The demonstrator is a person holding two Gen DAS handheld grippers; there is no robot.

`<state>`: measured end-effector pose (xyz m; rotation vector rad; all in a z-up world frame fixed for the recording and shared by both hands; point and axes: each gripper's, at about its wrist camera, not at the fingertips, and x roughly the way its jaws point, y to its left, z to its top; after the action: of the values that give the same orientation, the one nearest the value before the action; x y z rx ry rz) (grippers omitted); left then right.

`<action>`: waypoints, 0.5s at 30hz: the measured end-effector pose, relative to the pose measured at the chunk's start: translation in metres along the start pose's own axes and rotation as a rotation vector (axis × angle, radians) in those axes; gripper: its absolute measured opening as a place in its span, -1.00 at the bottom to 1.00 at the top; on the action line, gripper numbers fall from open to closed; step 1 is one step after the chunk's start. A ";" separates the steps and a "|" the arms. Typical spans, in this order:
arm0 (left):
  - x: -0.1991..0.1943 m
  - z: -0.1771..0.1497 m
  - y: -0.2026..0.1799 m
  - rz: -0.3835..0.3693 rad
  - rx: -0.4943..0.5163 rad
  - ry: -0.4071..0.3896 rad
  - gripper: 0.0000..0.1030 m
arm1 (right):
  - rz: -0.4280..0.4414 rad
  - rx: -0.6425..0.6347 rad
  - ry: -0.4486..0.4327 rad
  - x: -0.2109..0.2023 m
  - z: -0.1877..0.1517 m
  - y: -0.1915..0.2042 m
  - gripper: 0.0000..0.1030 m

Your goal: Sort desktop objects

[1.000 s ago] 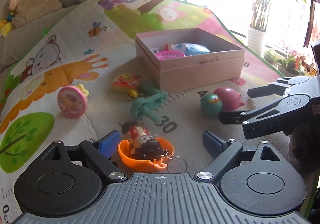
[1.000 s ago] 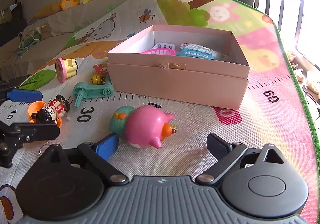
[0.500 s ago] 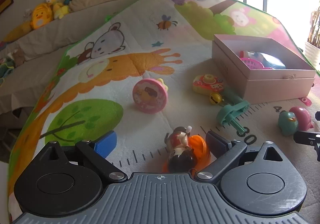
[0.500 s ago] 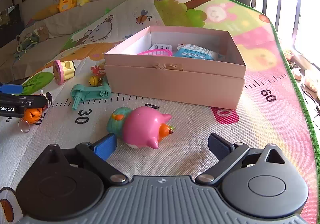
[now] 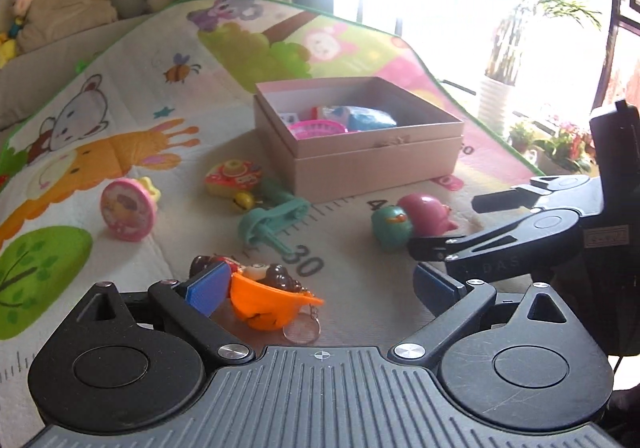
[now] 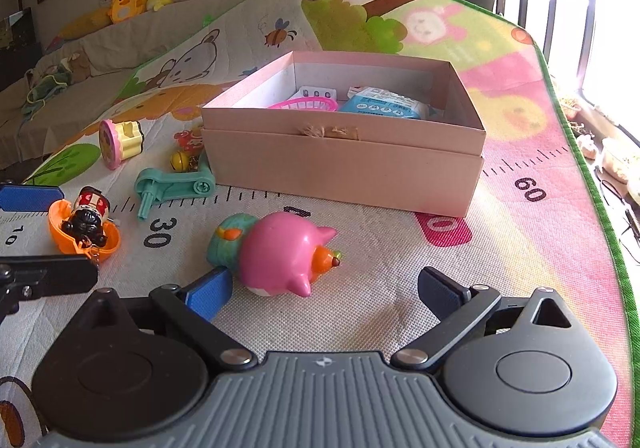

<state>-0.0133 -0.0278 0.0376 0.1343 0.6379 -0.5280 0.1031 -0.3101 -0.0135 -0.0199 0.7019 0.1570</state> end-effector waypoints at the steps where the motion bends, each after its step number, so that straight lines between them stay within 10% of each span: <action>1: -0.002 -0.001 0.000 -0.023 0.004 -0.001 0.95 | 0.001 0.001 -0.003 0.000 0.000 0.000 0.93; 15: 0.009 -0.006 0.010 0.130 -0.014 0.075 0.95 | 0.020 0.041 -0.014 -0.002 -0.001 -0.006 0.94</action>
<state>-0.0053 -0.0209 0.0274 0.1819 0.7005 -0.3941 0.1017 -0.3167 -0.0132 0.0277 0.6917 0.1619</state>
